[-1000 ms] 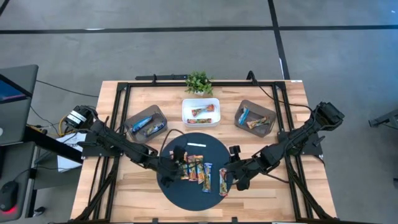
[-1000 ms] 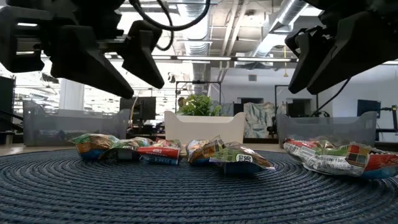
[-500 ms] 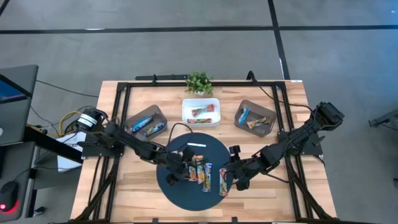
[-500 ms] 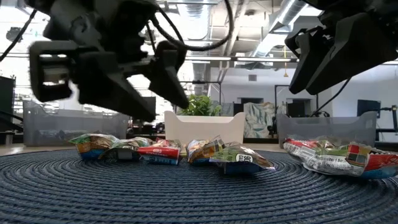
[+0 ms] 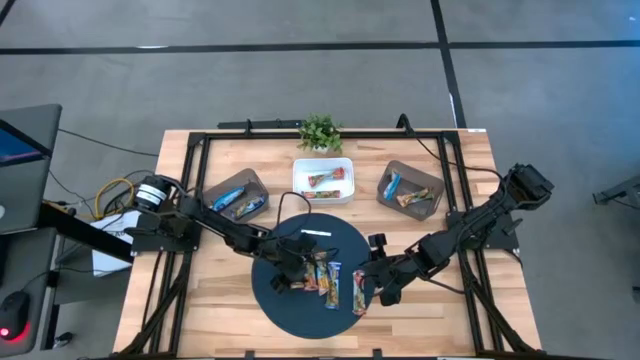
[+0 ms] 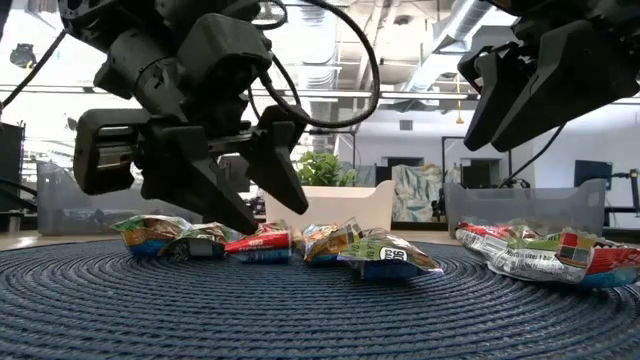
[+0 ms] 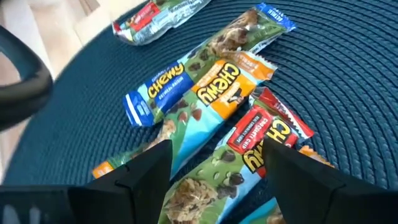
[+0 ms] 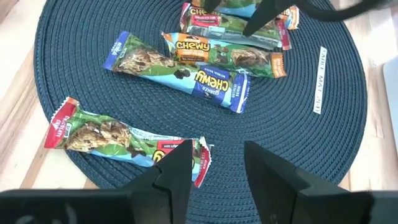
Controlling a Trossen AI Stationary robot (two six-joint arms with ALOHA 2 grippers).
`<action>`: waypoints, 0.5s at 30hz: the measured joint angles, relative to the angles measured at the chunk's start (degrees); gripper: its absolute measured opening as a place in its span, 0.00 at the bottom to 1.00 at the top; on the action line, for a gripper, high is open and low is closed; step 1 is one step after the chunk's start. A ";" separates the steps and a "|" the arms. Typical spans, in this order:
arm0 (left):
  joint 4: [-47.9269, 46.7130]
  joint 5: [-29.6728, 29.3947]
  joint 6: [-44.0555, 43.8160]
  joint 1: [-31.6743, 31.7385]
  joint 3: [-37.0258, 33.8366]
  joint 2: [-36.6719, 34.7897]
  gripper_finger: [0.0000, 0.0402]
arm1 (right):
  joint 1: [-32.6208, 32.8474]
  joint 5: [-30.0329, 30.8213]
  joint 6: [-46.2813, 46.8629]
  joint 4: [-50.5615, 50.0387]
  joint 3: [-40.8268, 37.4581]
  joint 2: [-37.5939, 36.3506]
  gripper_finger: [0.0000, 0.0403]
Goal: Pick and place Granola Bars by type
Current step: Put the red granola bar into the white bin
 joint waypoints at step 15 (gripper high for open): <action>-5.51 -0.04 -7.60 1.97 0.10 -0.42 0.61 | 0.00 0.00 0.00 0.15 0.00 0.00 0.34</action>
